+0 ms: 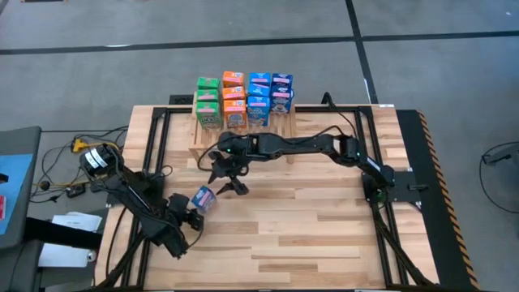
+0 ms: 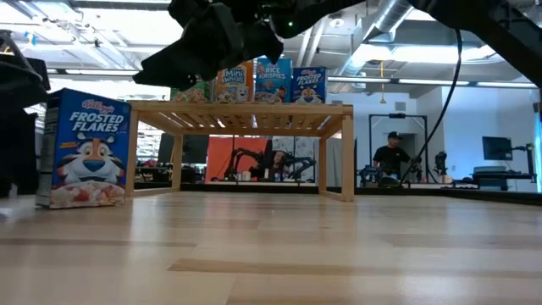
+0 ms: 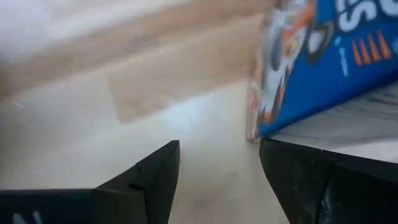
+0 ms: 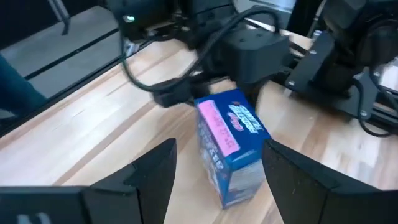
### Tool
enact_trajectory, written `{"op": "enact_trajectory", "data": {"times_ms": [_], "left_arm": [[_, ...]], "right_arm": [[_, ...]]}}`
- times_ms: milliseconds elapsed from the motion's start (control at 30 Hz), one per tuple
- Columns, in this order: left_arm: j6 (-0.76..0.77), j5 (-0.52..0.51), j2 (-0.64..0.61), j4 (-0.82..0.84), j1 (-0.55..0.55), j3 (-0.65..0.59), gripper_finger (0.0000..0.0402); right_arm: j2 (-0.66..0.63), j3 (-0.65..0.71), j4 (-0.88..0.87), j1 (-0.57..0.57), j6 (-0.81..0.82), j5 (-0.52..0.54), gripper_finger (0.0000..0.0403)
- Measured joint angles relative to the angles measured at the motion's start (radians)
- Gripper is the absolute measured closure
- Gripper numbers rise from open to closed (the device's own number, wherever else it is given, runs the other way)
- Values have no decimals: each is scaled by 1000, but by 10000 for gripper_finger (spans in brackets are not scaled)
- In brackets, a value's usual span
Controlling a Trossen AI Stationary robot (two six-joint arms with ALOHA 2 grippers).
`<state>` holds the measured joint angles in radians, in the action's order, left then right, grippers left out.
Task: Stack cereal on shelf
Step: Put the blue cereal box on the shelf aligned with the other blue cereal boxes
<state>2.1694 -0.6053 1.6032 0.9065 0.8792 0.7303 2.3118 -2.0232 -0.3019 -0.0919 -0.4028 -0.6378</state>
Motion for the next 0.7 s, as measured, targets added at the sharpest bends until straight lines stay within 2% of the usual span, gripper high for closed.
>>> {"op": "enact_trajectory", "data": {"times_ms": [200, 433, 700], "left_arm": [[-7, 22, 0, 107, -2, 0, 191], [-7, 21, 0, 116, -21, 0, 191], [-14, 12, 0, 116, -29, 0, 191]], "right_arm": [[0, 0, -8, -31, -16, -1, 143], [-3, -3, -42, -84, 69, -17, 140], [-3, -2, -58, -46, 42, -14, 88]]}}
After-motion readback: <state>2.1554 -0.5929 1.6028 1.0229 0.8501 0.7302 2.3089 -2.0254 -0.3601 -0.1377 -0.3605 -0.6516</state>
